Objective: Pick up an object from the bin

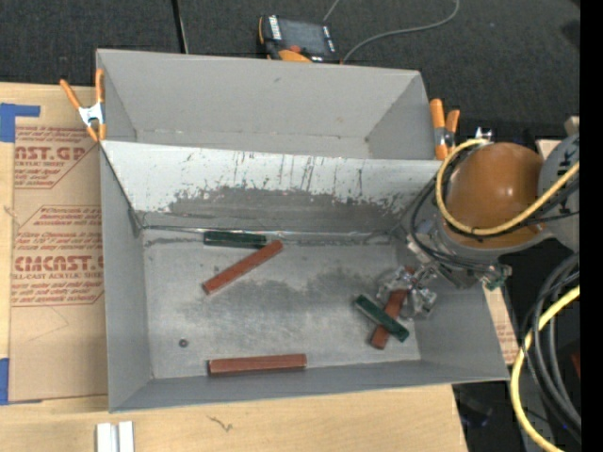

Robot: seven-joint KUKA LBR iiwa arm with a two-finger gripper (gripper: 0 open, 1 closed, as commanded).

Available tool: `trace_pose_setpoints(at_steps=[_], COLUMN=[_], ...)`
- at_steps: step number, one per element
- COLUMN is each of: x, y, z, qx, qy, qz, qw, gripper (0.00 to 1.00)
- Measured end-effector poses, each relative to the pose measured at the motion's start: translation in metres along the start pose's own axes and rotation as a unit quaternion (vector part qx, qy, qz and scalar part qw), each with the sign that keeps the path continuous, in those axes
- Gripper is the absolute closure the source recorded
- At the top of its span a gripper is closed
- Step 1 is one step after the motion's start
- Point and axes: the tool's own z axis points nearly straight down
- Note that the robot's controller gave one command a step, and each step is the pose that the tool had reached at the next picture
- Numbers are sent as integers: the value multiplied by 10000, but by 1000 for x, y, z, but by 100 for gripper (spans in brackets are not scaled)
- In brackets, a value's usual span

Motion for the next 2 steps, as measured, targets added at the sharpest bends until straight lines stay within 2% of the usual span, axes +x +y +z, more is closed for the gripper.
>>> trace_pose_setpoints(at_steps=[1, 2], x=[-25, -21], y=[-23, -21], z=[-117, -174], qx=[36, 25], qy=[-18, -8], qz=[-177, -74], qw=[9998, 10000], gripper=[100, 100])
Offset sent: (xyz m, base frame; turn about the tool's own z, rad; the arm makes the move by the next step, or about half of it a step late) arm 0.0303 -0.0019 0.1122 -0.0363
